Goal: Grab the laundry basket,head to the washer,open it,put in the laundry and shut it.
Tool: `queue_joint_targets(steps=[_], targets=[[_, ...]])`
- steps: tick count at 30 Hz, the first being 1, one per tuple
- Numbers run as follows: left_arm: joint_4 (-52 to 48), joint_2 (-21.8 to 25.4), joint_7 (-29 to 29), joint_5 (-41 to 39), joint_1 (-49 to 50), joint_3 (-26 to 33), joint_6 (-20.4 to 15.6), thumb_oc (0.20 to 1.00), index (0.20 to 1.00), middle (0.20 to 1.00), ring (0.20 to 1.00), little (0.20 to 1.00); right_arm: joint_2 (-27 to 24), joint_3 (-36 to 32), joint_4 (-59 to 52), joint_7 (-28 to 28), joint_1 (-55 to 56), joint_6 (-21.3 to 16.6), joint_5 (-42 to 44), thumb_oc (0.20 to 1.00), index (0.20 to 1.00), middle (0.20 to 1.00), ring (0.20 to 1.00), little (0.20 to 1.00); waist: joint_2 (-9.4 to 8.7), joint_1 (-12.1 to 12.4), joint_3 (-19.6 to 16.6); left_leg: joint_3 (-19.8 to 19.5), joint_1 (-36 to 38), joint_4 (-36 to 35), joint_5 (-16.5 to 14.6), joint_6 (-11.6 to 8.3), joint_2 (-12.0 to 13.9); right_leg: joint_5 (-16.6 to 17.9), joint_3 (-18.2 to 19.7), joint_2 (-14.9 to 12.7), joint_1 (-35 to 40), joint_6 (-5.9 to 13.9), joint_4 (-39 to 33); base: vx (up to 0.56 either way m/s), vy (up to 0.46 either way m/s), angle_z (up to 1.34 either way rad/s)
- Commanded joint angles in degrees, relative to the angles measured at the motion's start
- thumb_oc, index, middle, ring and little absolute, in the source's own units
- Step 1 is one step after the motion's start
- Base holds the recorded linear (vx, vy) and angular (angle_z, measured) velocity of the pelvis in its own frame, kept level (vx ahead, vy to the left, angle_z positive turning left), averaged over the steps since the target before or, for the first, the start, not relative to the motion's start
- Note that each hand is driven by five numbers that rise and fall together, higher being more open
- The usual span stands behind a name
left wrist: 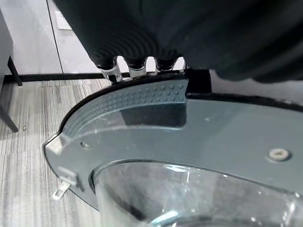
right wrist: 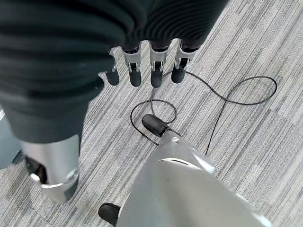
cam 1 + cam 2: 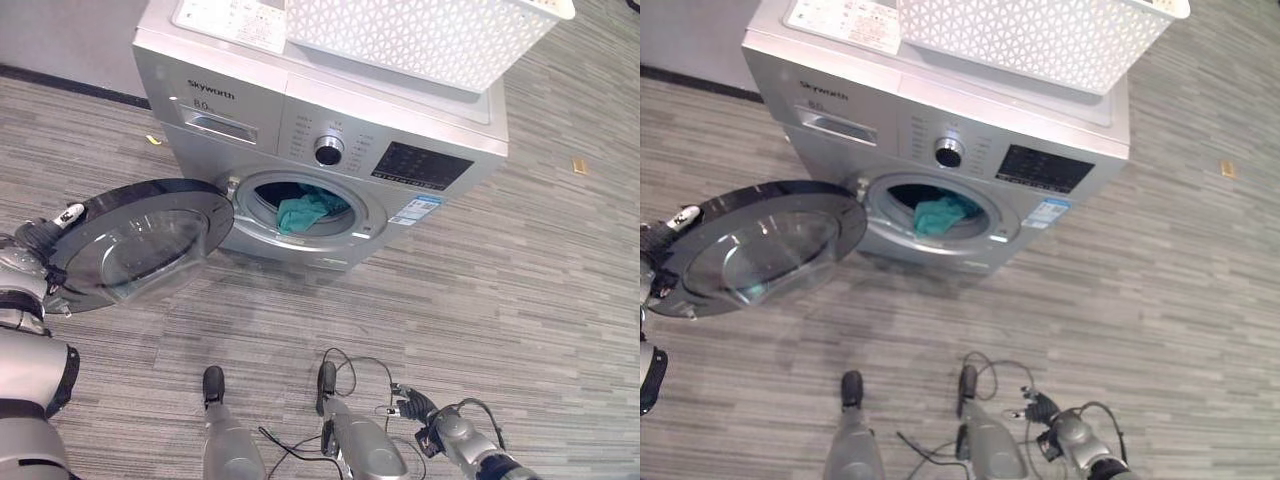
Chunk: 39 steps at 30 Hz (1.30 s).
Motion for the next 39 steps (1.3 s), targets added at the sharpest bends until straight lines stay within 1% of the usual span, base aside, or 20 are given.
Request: queue_joint_targets(steps=[1, 2, 3, 5, 7, 8, 10, 11, 12, 13, 14, 16, 18, 19, 22, 26, 32, 35, 37, 39], targets=[[3.09, -6.69, -2.72, 6.85, 1.32, -4.53, -0.41, 1.000, 1.000, 1.000, 1.000, 1.000, -4.34, -0.79, -0.24, 0.61, -0.63, 0.40, -2.87, 1.000, 1.000, 1.000, 1.000, 1.000, 0.92, -2.07, -1.55, -1.90, -3.03, 8.30, -5.52, 3.45, 0.10, -4.70, 2.99, -3.65, -4.49, 5.80, 9.66, 0.12, 0.034, -0.11], [2.49, -9.65, -3.36, 8.69, 3.42, -5.52, -0.49, 1.000, 1.000, 1.000, 1.000, 1.000, -4.84, -1.35, 0.01, 0.89, -0.78, 0.73, -4.33, 1.000, 1.000, 1.000, 1.000, 1.000, 1.96, -2.45, -2.59, -1.23, -1.18, 8.24, -6.16, 3.60, -0.01, -5.43, 3.47, -3.67, -3.74, 5.91, 10.44, 0.07, 0.011, -0.16], [2.49, -9.65, -3.36, 8.69, 3.42, -5.52, -0.49, 1.000, 1.000, 1.000, 1.000, 1.000, -4.84, -1.35, 0.01, 0.89, -0.78, 0.73, -4.33, 1.000, 1.000, 1.000, 1.000, 1.000, 1.96, -2.45, -2.59, -1.23, -1.18, 8.24, -6.16, 3.60, -0.01, -5.43, 3.47, -3.67, -3.74, 5.91, 10.44, 0.12, 0.038, -0.20], [1.05, -12.20, -4.74, 10.09, 5.75, -6.49, -1.02, 1.000, 1.000, 1.000, 1.000, 1.000, -5.63, -2.19, -0.42, 1.34, -0.36, 1.00, -6.14, 1.000, 1.000, 1.000, 1.000, 1.000, 3.10, -2.94, -4.11, -0.39, 0.55, 7.89, -6.61, 3.75, -0.26, -6.06, 4.14, -3.71, -3.12, 5.96, 11.01, 0.14, 0.044, -0.15], [-2.35, -18.05, -4.96, 11.78, 5.92, -10.18, -1.43, 1.000, 1.000, 1.000, 1.000, 1.000, -5.77, -3.50, 0.92, 1.36, -0.56, 1.68, -7.89, 1.000, 1.000, 1.000, 1.000, 1.000, 5.06, -3.81, -6.07, 0.63, 3.56, 7.23, -7.36, 3.96, -0.60, -7.15, 4.68, -3.78, -1.48, 6.00, 11.57, 0.17, 0.022, -0.24], [-2.34, -18.05, -4.95, 11.78, 5.89, -10.20, -1.43, 1.000, 1.000, 1.000, 1.000, 1.000, -5.76, -3.51, 0.92, 1.36, -0.57, 1.68, -7.89, 1.000, 1.000, 1.000, 1.000, 1.000, 5.05, -3.79, -6.18, 0.64, 3.43, 7.16, -7.23, 3.96, -0.61, -7.03, 4.70, -3.78, -1.62, 5.99, 11.49, 0.13, 0.000, -0.22], [-6.42, -24.59, -5.01, 14.67, 5.62, -15.04, -1.90, 1.000, 1.000, 1.000, 1.000, 1.000, -5.22, -4.06, 3.24, 1.06, -1.45, 2.34, -8.88, 1.000, 1.000, 1.000, 1.000, 1.000, 6.73, -4.52, -7.71, 1.28, 5.84, 5.97, -7.68, 4.09, -0.99, -8.03, 5.01, -3.84, -0.10, 5.95, 11.75, 0.13, -0.010, -0.14], [-6.41, -24.60, -5.01, 14.67, 5.59, -15.06, -1.89, 1.000, 1.000, 1.000, 1.000, 1.000, -5.21, -4.08, 3.25, 1.07, -1.46, 2.33, -8.88, 1.000, 1.000, 1.000, 1.000, 1.000, 6.73, -4.48, -7.82, 1.31, 5.70, 5.89, -7.53, 4.08, -0.99, -7.87, 5.04, -3.83, -0.25, 5.93, 11.64, 0.12, -0.020, -0.11], [-9.24, -29.29, -4.86, 16.38, 4.65, -18.66, -2.33, 1.000, 1.000, 1.000, 1.000, 1.000, -4.75, -4.22, 4.39, 0.71, -1.79, 2.79, -9.48, 1.000, 1.000, 1.000, 1.000, 1.000, 7.74, -5.14, -8.91, 1.70, 6.91, 4.92, -7.61, 4.19, -1.17, -8.31, 5.37, -3.89, 0.46, 5.89, 11.60, 0.07, -0.009, -0.02], [-9.19, -29.39, -4.83, 16.38, 4.63, -18.70, -2.33, 1.000, 1.000, 1.000, 1.000, 1.000, -4.76, -4.28, 4.42, 0.70, -1.76, 2.77, -9.49, 1.000, 1.000, 1.000, 1.000, 1.000, 7.77, -5.05, -8.92, 1.74, 6.98, 4.83, -7.58, 4.19, -1.16, -8.32, 5.39, -3.87, 0.47, 5.89, 11.59, 0.13, -0.011, -0.02], [-12.18, -33.49, -4.76, 16.23, 3.85, -21.24, -3.03, 1.000, 1.000, 1.000, 1.000, 1.000, -4.42, -4.52, 5.79, 0.40, -1.85, 3.18, -9.95, 1.000, 1.000, 1.000, 1.000, 1.000, 8.54, -5.69, -9.83, 2.18, 7.74, 3.96, -7.56, 4.25, -1.26, -8.62, 5.44, -3.94, 0.85, 5.87, 11.43, 0.05, -0.002, -0.03], [-13.92, -35.43, -4.57, 15.96, 3.39, -22.49, -3.39, 1.000, 1.000, 1.000, 1.000, 1.000, -4.36, -4.82, 6.90, 0.05, -1.95, 3.19, -10.08, 1.000, 1.000, 1.000, 1.000, 1.000, 8.94, -5.83, -10.15, 2.29, 8.11, 3.53, -7.51, 4.29, -1.34, -8.73, 5.55, -3.93, 1.09, 5.85, 11.27, 0.06, -0.015, 0.02], [-17.72, -39.41, -4.69, 15.21, 2.80, -24.97, -4.35, 1.000, 1.000, 1.000, 1.000, 1.000, -4.14, -5.21, 8.88, -0.28, -2.17, 3.27, -10.44, 1.000, 1.000, 1.000, 1.000, 1.000, 9.63, -6.28, -10.90, 2.55, 8.64, 2.88, -7.43, 4.31, -1.40, -8.76, 5.65, -3.92, 1.49, 5.79, 10.67, 0.08, -0.026, 0.03], [-20.14, -43.01, -4.66, 15.00, 2.02, -26.83, -4.94, 1.000, 1.000, 1.000, 1.000, 1.000, -4.16, -5.49, 10.13, -0.47, -1.89, 3.17, -10.90, 1.000, 1.000, 1.000, 1.000, 1.000, 10.12, -6.65, -11.67, 3.00, 9.08, 2.27, -7.38, 4.29, -1.41, -8.83, 5.73, -3.83, 1.85, 5.74, 9.98, 0.06, -0.027, 0.02], [-23.31, -46.29, -4.47, 13.65, 1.50, -27.82, -5.58, 1.000, 1.000, 1.000, 1.000, 1.000, -4.42, -5.97, 11.12, -1.02, -1.46, 3.12, -10.89, 1.000, 1.000, 1.000, 1.000, 1.000, 10.67, -7.09, -12.25, 3.45, 9.53, 1.67, -7.25, 4.25, -1.23, -8.82, 6.09, -3.61, 2.01, 5.55, 9.25, 0.04, -0.028, -0.05], [-25.54, -47.27, -3.63, 13.24, 1.14, -27.92, -6.18, 1.000, 1.000, 1.000, 1.000, 1.000, -4.45, -6.40, 11.87, -1.43, -0.83, 2.93, -10.90, 1.000, 1.000, 1.000, 1.000, 1.000, 10.94, -7.41, -12.55, 4.04, 9.83, 1.26, -7.08, 4.11, -0.95, -8.62, 6.31, -3.43, 2.13, 5.53, 8.54, 0.01, -0.024, -0.27], [-32.08, -42.52, -1.98, 17.97, 0.75, -28.76, -7.79, 1.000, 1.000, 1.000, 1.000, 1.000, -3.63, -6.75, 12.49, -1.39, 1.13, 2.38, -10.71, 1.000, 1.000, 1.000, 1.000, 1.000, 11.15, -6.95, -12.66, 4.22, 9.74, 0.99, -6.79, 3.77, -0.40, -8.60, 5.99, -3.15, 2.58, 5.41, 7.61, 0.01, -0.032, -0.13], [-42.62, -36.15, -3.87, 18.95, 3.52, -28.78, -8.72, 1.000, 1.000, 1.000, 1.000, 1.000, -2.83, -7.70, 12.61, -1.40, 2.66, 1.99, -10.21, 1.000, 1.000, 1.000, 1.000, 1.000, 11.22, -5.69, -12.52, 3.17, 9.20, 0.96, -6.56, 3.65, -0.41, -8.75, 4.61, -3.25, 3.49, 5.26, 7.08, 0.00, -0.024, 0.00], [-45.55, -34.38, -4.83, 17.64, 5.44, -27.77, -8.70, 1.000, 1.000, 1.000, 1.000, 1.000, -2.63, -8.06, 12.74, -1.42, 3.12, 2.03, -10.30, 1.000, 1.000, 1.000, 1.000, 1.000, 11.22, -5.34, -12.63, 2.96, 9.13, 0.93, -6.53, 3.65, -0.48, -8.77, 4.26, -3.35, 3.86, 5.23, 6.85, 0.00, -0.016, 0.08], [-51.08, -30.83, -6.51, 13.59, 12.14, -23.71, -8.27, 1.000, 1.000, 1.000, 1.000, 1.000, -1.98, -9.46, 13.05, -1.26, 3.99, 2.21, -10.68, 1.000, 1.000, 1.000, 1.000, 1.000, 11.16, -3.80, -12.87, 2.20, 8.90, 0.79, -6.54, 3.71, -0.79, -8.73, 3.44, -3.54, 4.64, 5.10, 6.21, 0.00, -0.019, 0.23]])
